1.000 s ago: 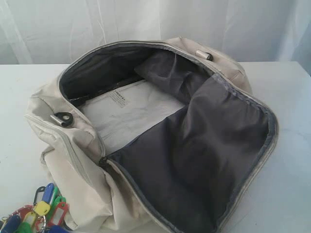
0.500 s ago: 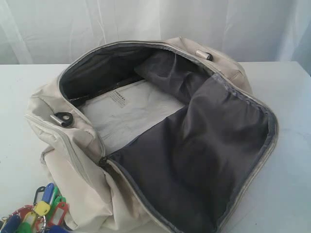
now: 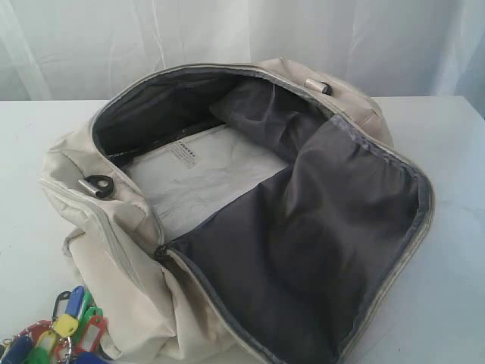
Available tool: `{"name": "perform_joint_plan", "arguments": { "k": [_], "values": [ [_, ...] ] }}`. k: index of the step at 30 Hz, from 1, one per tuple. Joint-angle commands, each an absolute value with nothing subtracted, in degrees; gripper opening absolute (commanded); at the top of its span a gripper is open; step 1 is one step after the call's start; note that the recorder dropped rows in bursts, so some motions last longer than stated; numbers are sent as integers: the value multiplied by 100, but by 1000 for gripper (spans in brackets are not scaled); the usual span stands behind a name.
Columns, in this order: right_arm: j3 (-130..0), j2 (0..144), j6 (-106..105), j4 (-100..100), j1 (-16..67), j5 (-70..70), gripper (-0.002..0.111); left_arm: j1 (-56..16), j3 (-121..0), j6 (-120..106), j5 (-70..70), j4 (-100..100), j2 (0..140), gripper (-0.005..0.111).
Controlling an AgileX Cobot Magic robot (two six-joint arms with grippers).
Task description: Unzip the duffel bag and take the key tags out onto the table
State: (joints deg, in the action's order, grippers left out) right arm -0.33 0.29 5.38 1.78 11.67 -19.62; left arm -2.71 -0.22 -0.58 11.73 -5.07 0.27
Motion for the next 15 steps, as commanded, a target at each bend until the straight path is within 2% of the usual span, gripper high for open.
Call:
{"name": "perform_joint_plan", "arguments": {
  "k": [1,15],
  "values": [
    [0,0,519,233,1193,-1884,0,-253,0,0,1160,-547,0,0],
    [0,0,519,232,1046,-1872,0,-253,0,0,1160,-547,0,0]
  ]
}}
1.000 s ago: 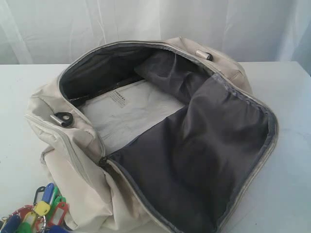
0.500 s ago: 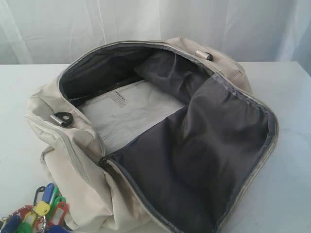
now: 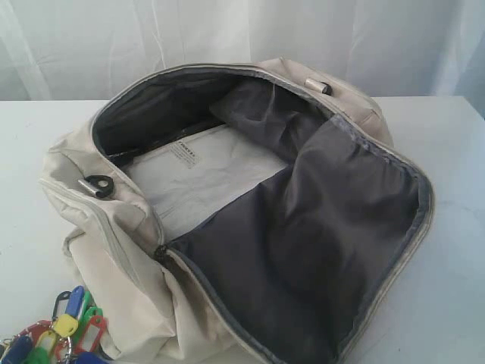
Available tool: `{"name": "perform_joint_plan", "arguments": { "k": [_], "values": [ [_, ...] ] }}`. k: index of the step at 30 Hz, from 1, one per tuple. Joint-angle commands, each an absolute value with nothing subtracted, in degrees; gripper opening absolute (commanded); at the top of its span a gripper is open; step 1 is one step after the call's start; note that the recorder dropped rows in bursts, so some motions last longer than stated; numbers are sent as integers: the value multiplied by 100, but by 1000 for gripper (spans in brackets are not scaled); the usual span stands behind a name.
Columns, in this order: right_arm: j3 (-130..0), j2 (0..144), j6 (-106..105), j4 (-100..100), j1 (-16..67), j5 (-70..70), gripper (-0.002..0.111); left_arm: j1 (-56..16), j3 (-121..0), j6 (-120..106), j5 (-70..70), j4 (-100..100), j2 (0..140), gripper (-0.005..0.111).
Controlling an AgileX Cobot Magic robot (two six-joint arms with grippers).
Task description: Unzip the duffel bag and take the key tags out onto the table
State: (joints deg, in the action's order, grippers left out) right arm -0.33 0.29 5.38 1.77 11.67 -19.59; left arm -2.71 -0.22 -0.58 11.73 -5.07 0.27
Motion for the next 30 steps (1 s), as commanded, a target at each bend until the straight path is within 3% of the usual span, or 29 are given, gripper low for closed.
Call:
{"name": "perform_joint_plan", "arguments": {
  "k": [1,30],
  "values": [
    [0,0,519,232,1011,-1872,0,-253,0,0,1160,-547,0,0],
    [0,0,519,235,970,-1919,0,-253,0,0,1160,-547,0,0]
  ]
}}
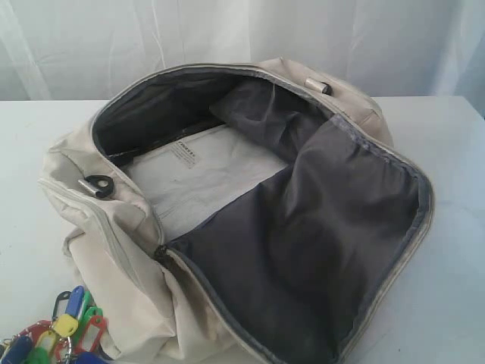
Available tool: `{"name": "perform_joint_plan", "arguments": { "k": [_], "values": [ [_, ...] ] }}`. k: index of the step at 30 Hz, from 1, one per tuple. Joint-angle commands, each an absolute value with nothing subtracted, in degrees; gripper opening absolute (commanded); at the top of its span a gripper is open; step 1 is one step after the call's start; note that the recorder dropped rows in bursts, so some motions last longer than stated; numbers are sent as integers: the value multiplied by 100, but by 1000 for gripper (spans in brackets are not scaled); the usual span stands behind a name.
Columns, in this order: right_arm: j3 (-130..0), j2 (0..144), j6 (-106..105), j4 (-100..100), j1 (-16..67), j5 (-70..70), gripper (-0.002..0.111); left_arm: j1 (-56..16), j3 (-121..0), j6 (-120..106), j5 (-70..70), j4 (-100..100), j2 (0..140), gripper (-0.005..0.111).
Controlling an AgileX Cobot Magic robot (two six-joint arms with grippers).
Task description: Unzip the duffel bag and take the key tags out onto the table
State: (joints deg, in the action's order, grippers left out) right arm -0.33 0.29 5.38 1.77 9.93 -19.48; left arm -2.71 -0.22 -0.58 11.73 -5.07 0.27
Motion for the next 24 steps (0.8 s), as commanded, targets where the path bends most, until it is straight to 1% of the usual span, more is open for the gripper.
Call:
{"name": "perform_joint_plan", "arguments": {
  "k": [1,24],
  "values": [
    [0,0,519,235,970,-1919,0,-253,0,0,1160,-547,0,0],
    [0,0,619,235,970,-1921,0,-253,0,0,1160,-547,0,0]
  ]
}}
